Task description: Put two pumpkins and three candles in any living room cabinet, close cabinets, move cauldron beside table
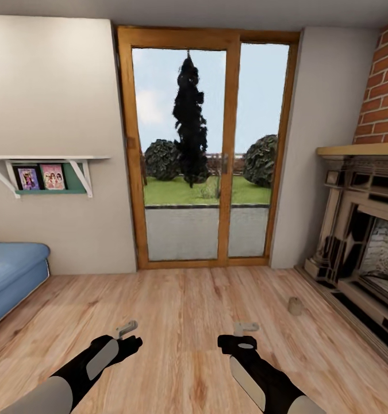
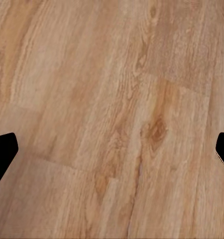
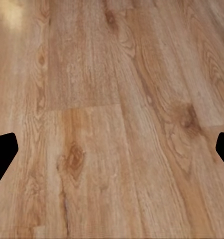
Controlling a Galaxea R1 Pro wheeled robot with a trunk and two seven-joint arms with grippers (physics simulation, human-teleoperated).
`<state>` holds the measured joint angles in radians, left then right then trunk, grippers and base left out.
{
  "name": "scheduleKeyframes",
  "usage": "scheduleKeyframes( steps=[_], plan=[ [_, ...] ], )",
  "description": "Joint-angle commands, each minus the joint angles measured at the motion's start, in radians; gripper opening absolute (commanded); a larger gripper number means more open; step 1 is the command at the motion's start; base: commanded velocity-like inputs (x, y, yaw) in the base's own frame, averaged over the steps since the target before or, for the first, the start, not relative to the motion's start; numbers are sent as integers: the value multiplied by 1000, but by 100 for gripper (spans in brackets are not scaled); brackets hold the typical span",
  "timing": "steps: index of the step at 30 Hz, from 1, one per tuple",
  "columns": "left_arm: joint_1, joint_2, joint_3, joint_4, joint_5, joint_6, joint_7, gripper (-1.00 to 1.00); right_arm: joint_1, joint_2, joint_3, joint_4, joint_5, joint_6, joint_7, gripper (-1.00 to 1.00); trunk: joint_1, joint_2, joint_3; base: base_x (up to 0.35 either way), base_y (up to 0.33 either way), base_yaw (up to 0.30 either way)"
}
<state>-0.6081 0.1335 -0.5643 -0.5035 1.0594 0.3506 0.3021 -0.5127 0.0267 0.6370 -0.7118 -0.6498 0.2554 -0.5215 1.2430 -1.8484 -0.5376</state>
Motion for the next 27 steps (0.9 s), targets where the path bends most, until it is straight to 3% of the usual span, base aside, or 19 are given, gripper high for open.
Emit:
scheduleKeyframes(
  steps=[1,18,27],
  plan=[
    [-1,1,-8,-3,10,1,9,100,-1,-1,4,-1,-5,4,-8,100,1,-1,-1,329,0,0],
    [-1,1,-8,-3,10,1,8,100,-1,-1,4,-2,-5,2,-8,100,1,-1,-1,332,0,-2],
    [-1,0,-8,-3,10,1,9,100,-1,-1,4,-1,-7,3,-6,100,1,-1,-1,337,0,-225]
  ],
)
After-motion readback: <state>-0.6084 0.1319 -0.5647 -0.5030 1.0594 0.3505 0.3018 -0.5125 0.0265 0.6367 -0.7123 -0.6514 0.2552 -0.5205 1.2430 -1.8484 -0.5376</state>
